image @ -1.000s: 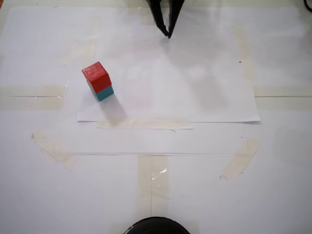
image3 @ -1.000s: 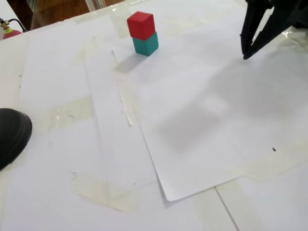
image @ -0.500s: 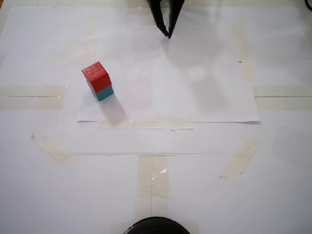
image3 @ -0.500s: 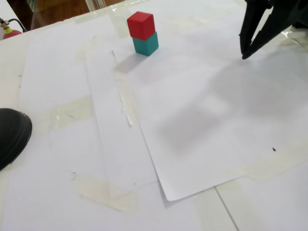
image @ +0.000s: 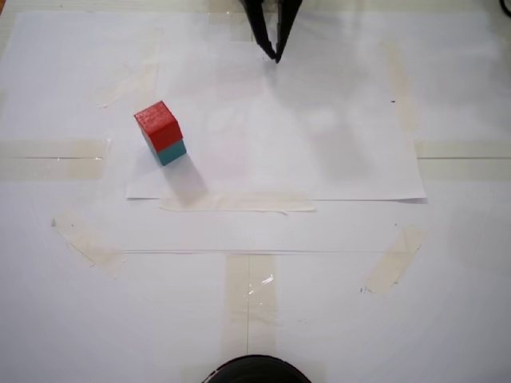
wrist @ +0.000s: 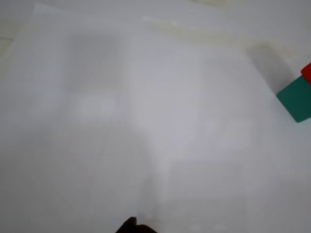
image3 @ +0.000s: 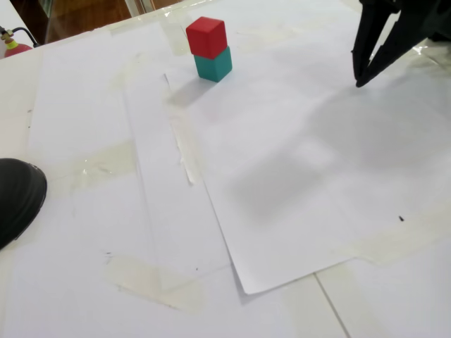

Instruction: Put the red cube on the top of the blue cube.

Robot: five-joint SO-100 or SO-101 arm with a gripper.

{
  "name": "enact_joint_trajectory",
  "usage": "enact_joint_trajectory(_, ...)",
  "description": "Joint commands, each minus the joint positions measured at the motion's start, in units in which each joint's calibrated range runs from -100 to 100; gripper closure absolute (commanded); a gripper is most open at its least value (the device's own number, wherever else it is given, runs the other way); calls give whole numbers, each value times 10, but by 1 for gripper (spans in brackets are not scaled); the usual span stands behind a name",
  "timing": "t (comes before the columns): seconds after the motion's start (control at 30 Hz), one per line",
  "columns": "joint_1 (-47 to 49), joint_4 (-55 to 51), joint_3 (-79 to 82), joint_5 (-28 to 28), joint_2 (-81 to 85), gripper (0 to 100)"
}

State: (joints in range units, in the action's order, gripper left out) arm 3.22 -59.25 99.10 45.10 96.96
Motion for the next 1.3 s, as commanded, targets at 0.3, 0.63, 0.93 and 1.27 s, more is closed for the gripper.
enact_joint_trajectory(0.3,-3,-9,8,-8,5,100)
enact_joint_trajectory(0.63,-3,-10,8,-8,5,100)
enact_joint_trajectory(0.93,-4,-10,8,-8,5,100)
enact_joint_trajectory(1.27,-4,-10,8,-8,5,100)
